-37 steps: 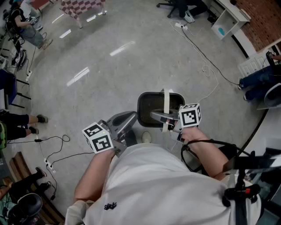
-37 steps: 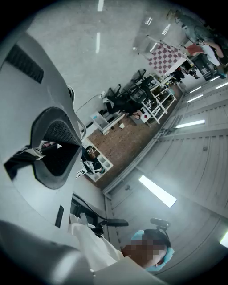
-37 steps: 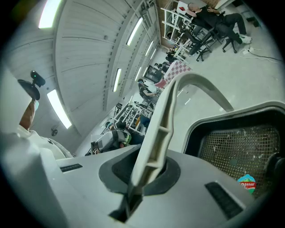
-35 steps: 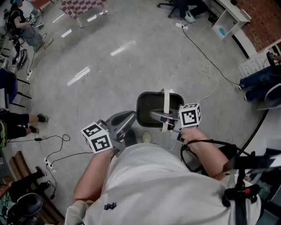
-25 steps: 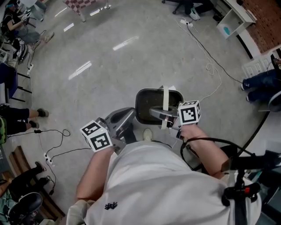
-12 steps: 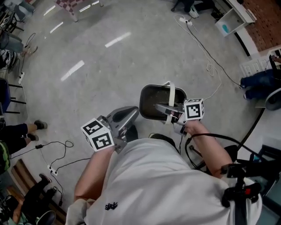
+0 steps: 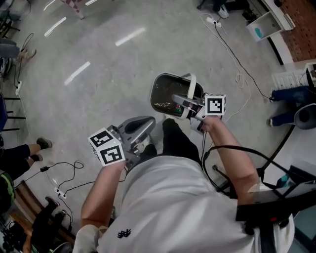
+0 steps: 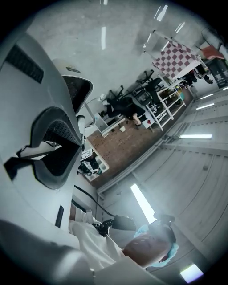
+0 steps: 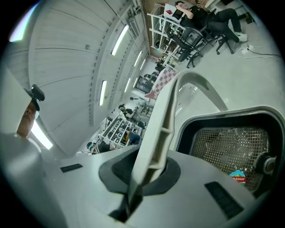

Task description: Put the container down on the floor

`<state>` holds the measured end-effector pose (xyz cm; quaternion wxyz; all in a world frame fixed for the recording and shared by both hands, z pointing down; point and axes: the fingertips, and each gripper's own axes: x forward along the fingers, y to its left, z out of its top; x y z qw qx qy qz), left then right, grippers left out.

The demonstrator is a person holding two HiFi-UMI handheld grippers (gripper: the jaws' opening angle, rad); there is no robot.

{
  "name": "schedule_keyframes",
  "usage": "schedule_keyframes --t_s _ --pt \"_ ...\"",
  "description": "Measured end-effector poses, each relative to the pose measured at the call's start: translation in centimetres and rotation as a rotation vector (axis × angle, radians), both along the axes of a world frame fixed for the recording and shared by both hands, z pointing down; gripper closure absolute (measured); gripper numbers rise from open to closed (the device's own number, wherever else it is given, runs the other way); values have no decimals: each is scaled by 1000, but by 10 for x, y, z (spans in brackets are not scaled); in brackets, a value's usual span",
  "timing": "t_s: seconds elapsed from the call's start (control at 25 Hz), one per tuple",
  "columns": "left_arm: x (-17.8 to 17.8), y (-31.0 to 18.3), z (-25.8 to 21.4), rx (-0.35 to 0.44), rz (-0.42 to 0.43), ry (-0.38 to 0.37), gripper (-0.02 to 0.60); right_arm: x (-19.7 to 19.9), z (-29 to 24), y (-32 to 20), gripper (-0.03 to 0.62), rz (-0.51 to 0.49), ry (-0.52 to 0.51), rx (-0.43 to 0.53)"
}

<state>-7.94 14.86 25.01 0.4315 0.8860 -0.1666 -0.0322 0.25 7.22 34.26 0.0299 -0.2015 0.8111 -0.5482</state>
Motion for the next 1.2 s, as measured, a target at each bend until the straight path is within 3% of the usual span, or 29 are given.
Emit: schedule_keyframes --t_s 0.2,0.44,0.92,1.2 --pt "5 -20 30 -54 -26 -32 572 -5 48 -51 580 -9 -16 -32" --pt "41 -95 70 -106 -25 -109 572 6 141 -143 580 -40 73 -99" --pt "84 -271 179 -155 -120 -39 572 24 314 -286 580 -160 97 -139" --pt "81 -319 250 -172 -145 -59 572 8 406 -331 580 -202 100 -138"
